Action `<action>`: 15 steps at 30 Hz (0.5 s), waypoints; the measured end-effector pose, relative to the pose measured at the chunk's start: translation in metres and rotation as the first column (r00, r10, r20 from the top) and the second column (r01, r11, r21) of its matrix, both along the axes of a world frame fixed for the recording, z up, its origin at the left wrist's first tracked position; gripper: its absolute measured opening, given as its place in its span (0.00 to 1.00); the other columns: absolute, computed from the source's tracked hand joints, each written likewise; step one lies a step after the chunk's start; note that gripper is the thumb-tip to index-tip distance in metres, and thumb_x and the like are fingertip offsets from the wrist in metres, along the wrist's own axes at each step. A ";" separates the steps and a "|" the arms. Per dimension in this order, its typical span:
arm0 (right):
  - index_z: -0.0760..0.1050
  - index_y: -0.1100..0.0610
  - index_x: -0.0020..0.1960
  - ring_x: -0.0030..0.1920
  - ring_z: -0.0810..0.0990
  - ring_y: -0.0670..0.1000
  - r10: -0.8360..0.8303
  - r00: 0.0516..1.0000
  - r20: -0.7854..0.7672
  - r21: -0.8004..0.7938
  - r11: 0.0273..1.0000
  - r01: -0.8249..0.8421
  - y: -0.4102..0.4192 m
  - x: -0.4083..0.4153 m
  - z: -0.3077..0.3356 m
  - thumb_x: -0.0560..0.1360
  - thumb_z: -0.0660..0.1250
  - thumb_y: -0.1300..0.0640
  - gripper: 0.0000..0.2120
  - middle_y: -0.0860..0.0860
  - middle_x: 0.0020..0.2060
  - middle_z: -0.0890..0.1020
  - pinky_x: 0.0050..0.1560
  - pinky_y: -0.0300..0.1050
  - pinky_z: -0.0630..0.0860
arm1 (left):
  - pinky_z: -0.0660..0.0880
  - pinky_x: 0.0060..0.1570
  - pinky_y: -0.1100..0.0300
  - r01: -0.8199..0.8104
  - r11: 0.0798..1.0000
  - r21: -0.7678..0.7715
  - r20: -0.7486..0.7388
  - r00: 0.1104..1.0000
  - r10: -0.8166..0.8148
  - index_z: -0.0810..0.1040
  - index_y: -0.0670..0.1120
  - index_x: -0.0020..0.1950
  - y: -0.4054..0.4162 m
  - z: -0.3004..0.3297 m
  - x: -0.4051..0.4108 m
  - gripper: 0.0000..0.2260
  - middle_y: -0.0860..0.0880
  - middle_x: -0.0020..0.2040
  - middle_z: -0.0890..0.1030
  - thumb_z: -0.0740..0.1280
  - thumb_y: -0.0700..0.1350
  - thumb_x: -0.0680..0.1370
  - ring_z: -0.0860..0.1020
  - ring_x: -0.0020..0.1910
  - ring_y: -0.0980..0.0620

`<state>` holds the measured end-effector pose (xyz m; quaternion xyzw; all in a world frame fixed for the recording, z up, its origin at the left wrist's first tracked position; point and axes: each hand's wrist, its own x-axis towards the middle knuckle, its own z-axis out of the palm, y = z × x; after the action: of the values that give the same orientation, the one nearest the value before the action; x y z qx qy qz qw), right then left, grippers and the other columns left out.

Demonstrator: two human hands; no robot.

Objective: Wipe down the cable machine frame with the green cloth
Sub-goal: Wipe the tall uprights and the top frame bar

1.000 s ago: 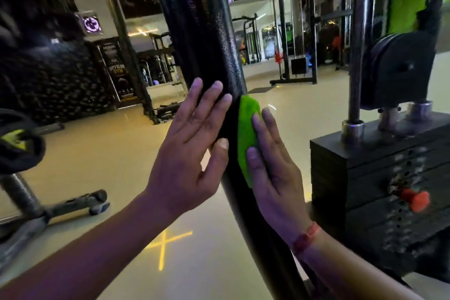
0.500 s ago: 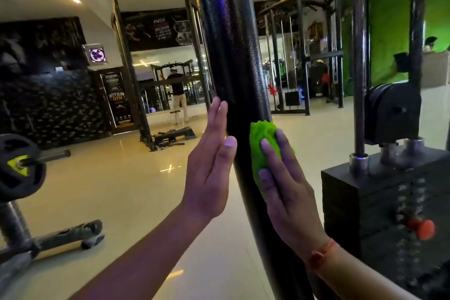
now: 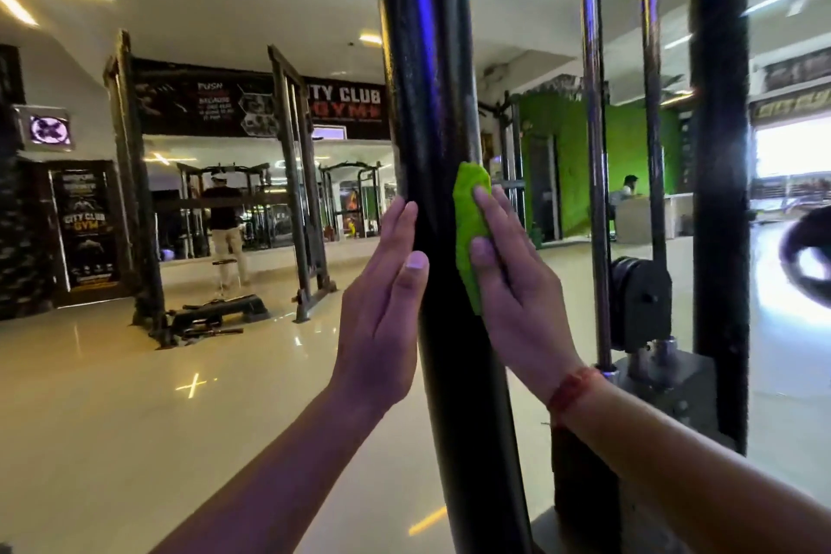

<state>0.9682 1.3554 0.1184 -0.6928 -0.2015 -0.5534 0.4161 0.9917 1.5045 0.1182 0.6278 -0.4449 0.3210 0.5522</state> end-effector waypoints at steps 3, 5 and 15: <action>0.64 0.40 0.77 0.77 0.63 0.41 0.073 0.997 0.019 0.097 0.993 -0.074 0.003 -0.001 0.027 0.84 0.60 0.53 0.22 0.42 0.76 0.68 0.77 0.50 0.64 | 0.55 0.79 0.57 0.049 0.998 -0.045 0.000 0.999 -0.049 0.63 0.47 0.80 -0.003 0.014 0.002 0.23 0.57 0.80 0.61 0.55 0.49 0.84 0.56 0.78 0.64; 0.63 0.39 0.77 0.77 0.63 0.41 0.080 0.997 0.012 0.092 0.992 -0.081 0.007 -0.005 0.004 0.84 0.60 0.54 0.23 0.41 0.76 0.67 0.77 0.52 0.64 | 0.55 0.79 0.57 0.060 0.996 -0.059 0.003 0.998 -0.060 0.63 0.48 0.79 -0.004 0.023 0.003 0.23 0.58 0.80 0.62 0.56 0.49 0.84 0.57 0.78 0.64; 0.63 0.39 0.77 0.77 0.61 0.38 -0.086 0.993 0.086 0.033 0.996 0.083 0.013 0.001 0.078 0.85 0.59 0.50 0.22 0.42 0.77 0.65 0.77 0.46 0.63 | 0.57 0.79 0.55 0.069 0.997 -0.046 0.048 0.997 -0.067 0.65 0.51 0.79 0.004 0.069 0.014 0.23 0.61 0.78 0.64 0.57 0.51 0.83 0.58 0.77 0.67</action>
<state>0.9691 1.3688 0.1960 -0.6697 -0.1818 -0.6031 0.3933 1.0060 1.5082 0.1868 0.5913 -0.4707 0.3271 0.5673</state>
